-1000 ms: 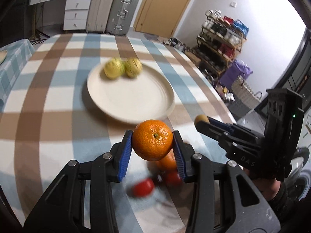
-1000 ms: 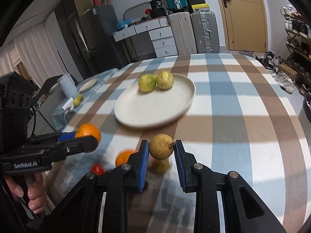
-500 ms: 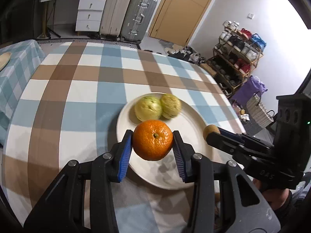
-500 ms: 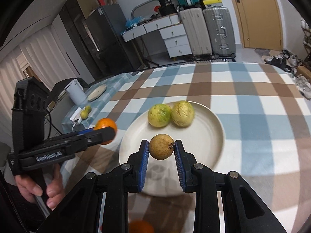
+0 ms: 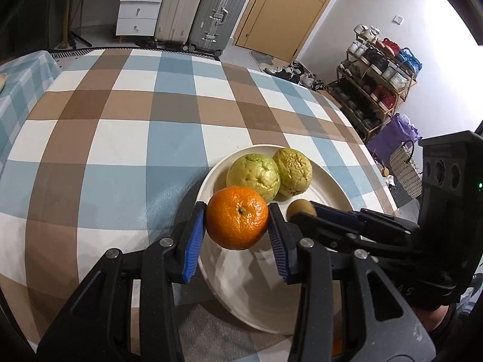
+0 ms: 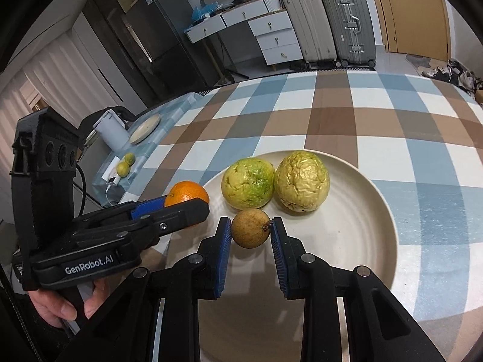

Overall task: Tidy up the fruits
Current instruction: 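Carry orange and kiwi onto the plate and open both grippers, then withdraw both grippers from the plate back toward the remaining fruits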

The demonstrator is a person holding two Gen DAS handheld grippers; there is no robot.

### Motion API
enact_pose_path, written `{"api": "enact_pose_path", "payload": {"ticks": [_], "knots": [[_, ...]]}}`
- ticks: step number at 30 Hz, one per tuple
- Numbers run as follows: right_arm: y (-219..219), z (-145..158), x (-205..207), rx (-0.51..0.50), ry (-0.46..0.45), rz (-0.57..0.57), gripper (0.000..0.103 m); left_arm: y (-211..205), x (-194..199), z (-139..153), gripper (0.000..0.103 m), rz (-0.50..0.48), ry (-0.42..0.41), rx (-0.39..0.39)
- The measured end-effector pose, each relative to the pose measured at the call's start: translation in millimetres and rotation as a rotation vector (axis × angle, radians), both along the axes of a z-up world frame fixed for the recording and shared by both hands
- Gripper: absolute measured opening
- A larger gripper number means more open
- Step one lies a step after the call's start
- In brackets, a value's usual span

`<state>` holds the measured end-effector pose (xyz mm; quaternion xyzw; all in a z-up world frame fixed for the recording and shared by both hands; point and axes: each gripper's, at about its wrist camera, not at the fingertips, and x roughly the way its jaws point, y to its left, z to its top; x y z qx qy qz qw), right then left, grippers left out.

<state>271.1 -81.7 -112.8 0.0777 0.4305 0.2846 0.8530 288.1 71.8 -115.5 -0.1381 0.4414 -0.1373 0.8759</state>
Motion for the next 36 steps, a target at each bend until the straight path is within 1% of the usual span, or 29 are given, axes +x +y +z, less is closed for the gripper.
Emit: {"api": "enact_pose_path", "payload": {"ticks": [3, 7, 12, 13, 15, 16, 17, 18, 19, 22, 26, 29, 33, 36], "knots": [[2.8, -5.8, 5.9, -0.005, 0.018, 0.0, 0.028, -2.2, 3.0, -3.6, 0.038, 0.004, 0.016, 0.012], [4.1, -12.0, 13.7, 0.006, 0.051, -0.01, 0.028, -1.4, 6.0, -6.4, 0.038, 0.01, 0.024, -0.011], [5.8, -11.0, 15.4, 0.01, 0.045, -0.017, 0.029, -1.4, 7.5, -5.2, 0.04, 0.021, 0.042, -0.008], [5.2, -10.4, 14.8, 0.012, 0.043, -0.023, 0.031, -1.3, 5.8, -2.9, 0.042, 0.026, 0.038, -0.008], [1.2, -9.0, 13.1, 0.032, 0.047, -0.035, 0.034, -0.8, 0.7, 3.0, 0.052, 0.031, 0.02, -0.004], [-1.9, -7.6, 11.5, 0.044, 0.045, -0.041, 0.039, -0.1, -2.4, 6.4, 0.066, 0.043, 0.01, 0.003], [-5.1, -5.6, 8.9, 0.047, 0.037, -0.048, 0.042, 1.7, -5.6, 9.3, 0.075, 0.05, 0.0, -0.004], [-7.9, -3.8, 6.6, 0.049, 0.03, -0.052, 0.044, 3.7, -9.4, 12.9, 0.076, 0.054, -0.013, -0.02], [-11.8, -1.1, 2.8, 0.056, 0.021, -0.056, 0.05, 4.7, -13.6, 17.2, 0.077, 0.058, -0.025, -0.026], [-21.0, 8.2, -11.1, 0.07, -0.012, -0.064, 0.055, 3.8, -26.0, 28.1, 0.077, 0.059, -0.049, -0.006], [-33.1, 22.0, -32.7, 0.074, -0.06, -0.087, 0.07, -0.1, -44.6, 40.4, 0.079, 0.059, -0.066, 0.012], [-41.1, 31.9, -49.4, 0.07, -0.094, -0.103, 0.076, -4.2, -60.5, 50.8, 0.082, 0.064, -0.086, 0.042], [-49.4, 43.2, -71.6, 0.068, -0.127, -0.109, 0.079, -10.4, -81.8, 62.9, 0.082, 0.065, -0.108, 0.074], [-55.5, 51.2, -88.6, 0.072, -0.156, -0.121, 0.084, -15.1, -99.8, 71.4, 0.082, 0.066, -0.121, 0.091]]}}
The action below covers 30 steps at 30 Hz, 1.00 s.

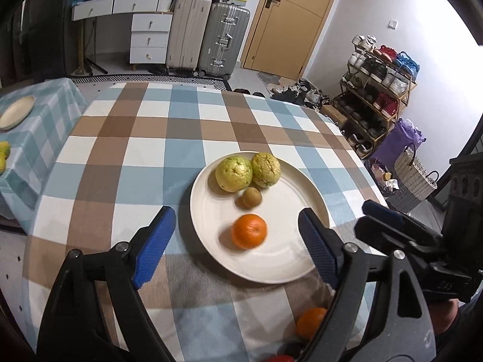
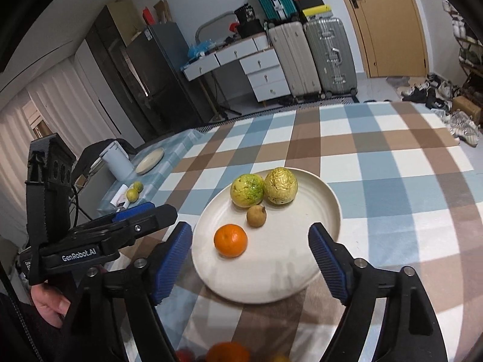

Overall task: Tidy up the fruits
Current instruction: 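Withdraw both grippers from the plate back toward the remaining fruits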

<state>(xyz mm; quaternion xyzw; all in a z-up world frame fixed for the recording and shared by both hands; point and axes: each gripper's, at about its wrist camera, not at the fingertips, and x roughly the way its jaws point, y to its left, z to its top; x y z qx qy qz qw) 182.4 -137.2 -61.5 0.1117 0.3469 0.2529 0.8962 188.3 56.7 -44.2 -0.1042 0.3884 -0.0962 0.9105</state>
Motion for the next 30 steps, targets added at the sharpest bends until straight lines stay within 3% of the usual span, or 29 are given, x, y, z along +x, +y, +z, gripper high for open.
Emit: {"api": "enact_pose_path", "payload": {"ticks": [9, 16, 30], "knots": [[-10.8, 16.3, -54.2, 0.005, -0.079, -0.013, 0.093, -11.1, -56.5, 16.7, 0.101, 0.018, -0.053, 0.044], [-17.1, 18.3, -91.9, 0.002, -0.127, -0.02, 0.103, -9.8, -94.4, 18.1, 0.102, 0.036, -0.072, 0.071], [-27.6, -10.1, -149.0, -0.02, -0.142, -0.003, 0.103, -24.0, -147.9, -18.0, 0.102, -0.002, -0.033, 0.083]]}}
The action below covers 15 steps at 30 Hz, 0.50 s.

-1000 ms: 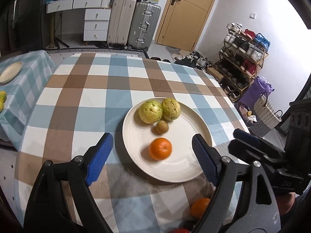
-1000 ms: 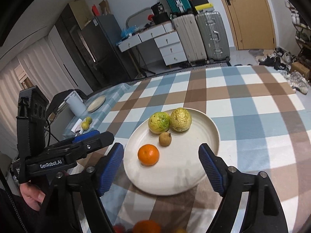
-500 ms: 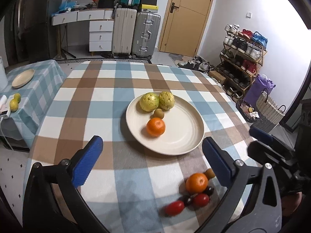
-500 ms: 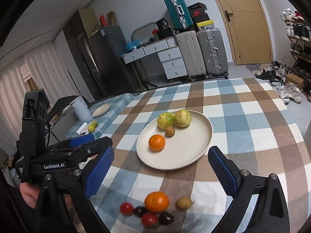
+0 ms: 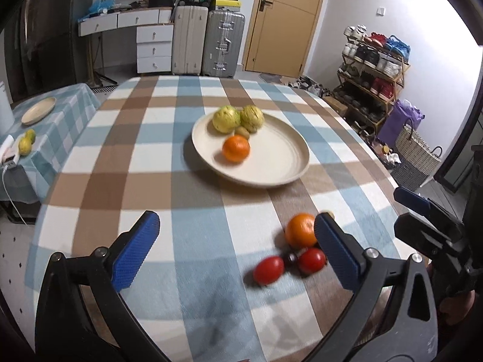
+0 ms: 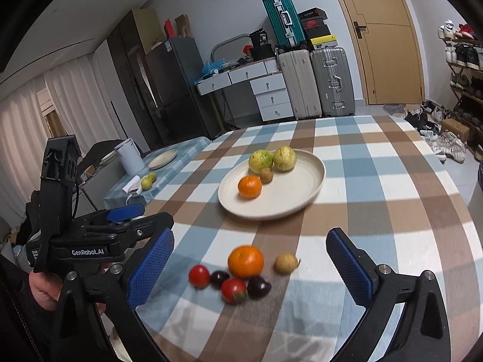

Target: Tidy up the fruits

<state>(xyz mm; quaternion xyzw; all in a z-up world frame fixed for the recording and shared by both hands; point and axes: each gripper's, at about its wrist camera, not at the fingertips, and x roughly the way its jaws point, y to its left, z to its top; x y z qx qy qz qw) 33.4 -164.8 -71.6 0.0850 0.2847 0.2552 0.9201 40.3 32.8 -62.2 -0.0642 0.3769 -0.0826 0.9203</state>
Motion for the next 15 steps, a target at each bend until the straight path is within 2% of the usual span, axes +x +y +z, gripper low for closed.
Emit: {"api": "enact_pose_path", "payload": {"ticks": [9, 15], "knots": [[5.6, -25.1, -20.7, -0.018, 0.018, 0.02, 0.103, -8.2, -11.8, -39.4, 0.102, -0.028, 0.046, 0.001], [12.2, -39.5, -23.6, -0.045, 0.036, 0.034, 0.103, -8.7, -10.5, -51.4, 0.102, -0.054, 0.06, -0.013]]}}
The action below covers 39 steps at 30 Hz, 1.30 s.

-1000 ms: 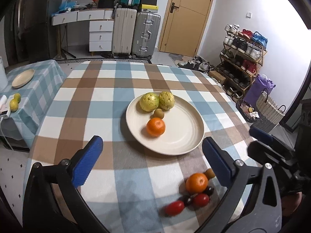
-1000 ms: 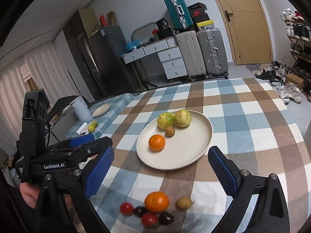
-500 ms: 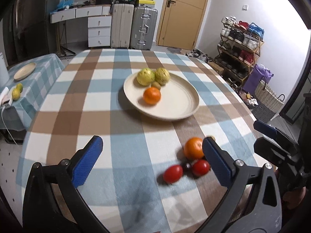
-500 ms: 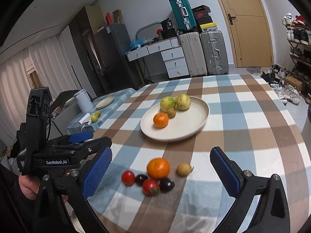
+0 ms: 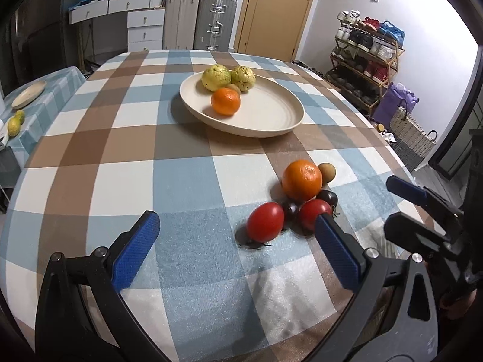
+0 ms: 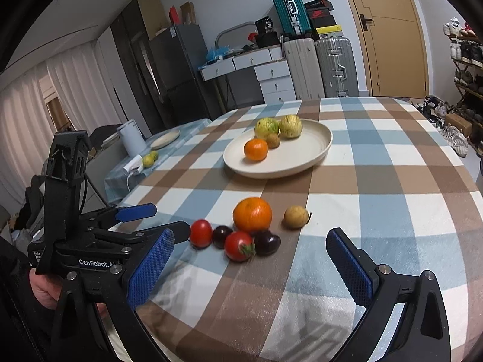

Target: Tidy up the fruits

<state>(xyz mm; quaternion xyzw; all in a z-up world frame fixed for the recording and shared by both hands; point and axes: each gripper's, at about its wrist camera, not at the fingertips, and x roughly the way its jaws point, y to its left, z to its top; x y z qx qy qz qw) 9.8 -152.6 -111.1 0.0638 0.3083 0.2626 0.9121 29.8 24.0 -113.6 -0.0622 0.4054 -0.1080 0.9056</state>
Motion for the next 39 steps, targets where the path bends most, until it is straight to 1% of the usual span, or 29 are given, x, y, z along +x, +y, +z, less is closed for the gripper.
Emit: {"api": "enact_pose_path", "payload": {"ticks": [2, 5, 6, 9, 11, 12, 14, 15, 17, 18, 19, 20, 22, 25, 31, 39], "knots": [[-1.3, -2.5, 0.1, -0.002, 0.007, -0.006, 0.103, 0.7, 1.5, -1.0, 0.102, -0.014, 0.0, -0.008], [-6.2, -6.2, 2.0, 0.02, 0.021, -0.024, 0.103, 3.6, 5.5, -3.1, 0.101, -0.043, 0.005, -0.044], [-7.6, -6.9, 3.4, 0.027, 0.026, -0.029, 0.103, 4.4, 6.4, -3.5, 0.1, -0.049, 0.005, -0.052], [-9.3, -7.8, 6.2, 0.03, 0.028, -0.035, 0.103, 5.3, 9.4, -5.1, 0.091, -0.068, 0.014, -0.071], [-9.1, -8.5, 7.6, 0.027, 0.027, -0.034, 0.103, 5.3, 12.4, -7.6, 0.081, -0.087, 0.029, -0.086], [-9.0, -8.8, 8.2, 0.027, 0.028, -0.034, 0.103, 4.9, 13.9, -8.8, 0.079, -0.098, 0.034, -0.091], [-8.7, -9.8, 9.5, 0.028, 0.031, -0.032, 0.103, 4.0, 14.7, -9.9, 0.069, -0.117, 0.036, -0.1], [-8.3, -10.3, 10.5, 0.028, 0.032, -0.032, 0.103, 4.1, 15.3, -10.6, 0.067, -0.127, 0.039, -0.11], [-7.6, -11.0, 11.9, 0.03, 0.036, -0.032, 0.103, 4.3, 16.1, -11.3, 0.058, -0.136, 0.042, -0.121], [-7.2, -11.4, 12.8, 0.03, 0.038, -0.031, 0.103, 4.5, 16.9, -11.9, 0.055, -0.14, 0.045, -0.124], [-7.0, -11.6, 12.4, 0.031, 0.039, -0.031, 0.103, 5.2, 18.8, -13.2, 0.045, -0.148, 0.053, -0.135], [-6.4, -11.9, 13.1, 0.031, 0.04, -0.03, 0.103, 5.3, 19.1, -14.1, 0.032, -0.155, 0.061, -0.143], [-5.7, -12.9, 13.8, 0.029, 0.043, -0.03, 0.103, 5.2, 21.3, -16.0, 0.024, -0.181, 0.078, -0.161], [-4.8, -13.9, 15.2, 0.029, 0.046, -0.028, 0.103, 6.9, 21.3, -15.7, 0.024, -0.186, 0.077, -0.172], [-5.0, -16.0, 17.3, 0.03, 0.056, -0.033, 0.103, 15.2, 20.1, -15.8, 0.023, -0.168, 0.074, -0.202], [-6.1, -17.3, 24.4, 0.028, 0.086, -0.059, 0.103, 25.6, 15.5, -7.1, 0.023, -0.156, 0.04, -0.217]]}}
